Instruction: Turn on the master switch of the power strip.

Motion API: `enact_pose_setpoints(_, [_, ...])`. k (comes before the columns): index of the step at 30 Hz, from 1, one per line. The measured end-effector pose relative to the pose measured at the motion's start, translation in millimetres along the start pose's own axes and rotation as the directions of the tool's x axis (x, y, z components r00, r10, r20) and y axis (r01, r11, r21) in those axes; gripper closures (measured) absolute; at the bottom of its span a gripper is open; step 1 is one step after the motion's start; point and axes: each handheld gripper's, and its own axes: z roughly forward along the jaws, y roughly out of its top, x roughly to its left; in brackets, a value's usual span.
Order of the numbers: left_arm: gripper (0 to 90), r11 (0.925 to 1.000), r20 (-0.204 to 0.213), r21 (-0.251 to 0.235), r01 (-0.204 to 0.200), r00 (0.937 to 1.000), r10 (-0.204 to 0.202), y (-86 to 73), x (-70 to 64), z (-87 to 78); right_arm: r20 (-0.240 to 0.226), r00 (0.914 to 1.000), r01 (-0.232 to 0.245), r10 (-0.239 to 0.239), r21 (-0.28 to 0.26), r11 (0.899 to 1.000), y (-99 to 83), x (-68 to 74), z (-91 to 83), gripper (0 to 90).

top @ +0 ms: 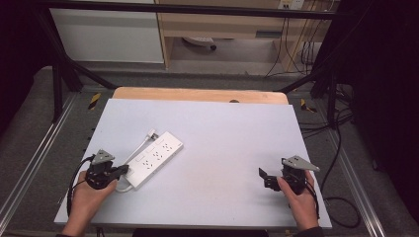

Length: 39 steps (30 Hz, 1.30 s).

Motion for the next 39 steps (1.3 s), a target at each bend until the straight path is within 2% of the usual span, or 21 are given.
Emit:
enact_pose_setpoints(26, [90.0, 0.9997, 0.010, -0.021, 0.012, 0.9999, -0.012, -1.5, 2.0, -0.4, 0.003, 1.0000, 0.000, 0.000, -0.002, 1.000, 0.0, -0.4, -0.1, 4.2])
enact_pose_setpoints(39, [90.0, 0.9987, -0.001, -0.049, -0.013, 0.9999, 0.013, -1.7, 0.1, 0.7, 0.007, 1.0000, -0.004, 0.004, -0.005, 1.000, 0.3, -0.6, -0.5, 4.0])
